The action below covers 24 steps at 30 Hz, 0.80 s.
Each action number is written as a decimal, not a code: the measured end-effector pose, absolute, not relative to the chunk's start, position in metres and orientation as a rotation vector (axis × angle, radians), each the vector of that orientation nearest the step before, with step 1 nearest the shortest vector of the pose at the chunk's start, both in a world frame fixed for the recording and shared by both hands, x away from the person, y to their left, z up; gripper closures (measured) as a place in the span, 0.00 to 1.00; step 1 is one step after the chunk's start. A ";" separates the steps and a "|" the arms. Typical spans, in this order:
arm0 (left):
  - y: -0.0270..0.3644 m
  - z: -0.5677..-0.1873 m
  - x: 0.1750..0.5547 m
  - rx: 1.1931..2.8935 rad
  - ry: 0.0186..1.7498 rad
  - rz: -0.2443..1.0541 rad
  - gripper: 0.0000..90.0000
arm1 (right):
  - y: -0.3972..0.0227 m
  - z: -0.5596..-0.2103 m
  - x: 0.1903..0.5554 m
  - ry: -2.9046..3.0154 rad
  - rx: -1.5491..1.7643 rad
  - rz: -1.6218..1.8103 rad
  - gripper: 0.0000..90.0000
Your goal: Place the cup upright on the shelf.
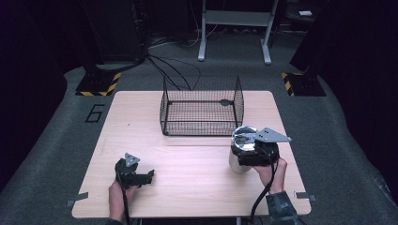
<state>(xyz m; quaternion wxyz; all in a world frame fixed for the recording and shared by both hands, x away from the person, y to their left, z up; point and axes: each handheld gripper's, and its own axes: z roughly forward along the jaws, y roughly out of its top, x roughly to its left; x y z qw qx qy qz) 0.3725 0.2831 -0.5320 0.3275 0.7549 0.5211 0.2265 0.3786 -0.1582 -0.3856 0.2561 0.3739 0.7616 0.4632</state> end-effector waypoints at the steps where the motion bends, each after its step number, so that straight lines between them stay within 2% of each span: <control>1: 0.283 -0.532 0.373 1.977 1.365 0.593 0.04 | -0.157 -0.385 0.380 2.074 1.009 1.258 0.04; 24: 0.283 -0.532 0.372 1.977 1.365 0.593 0.04 | -0.122 -0.358 0.418 2.127 0.928 1.311 0.04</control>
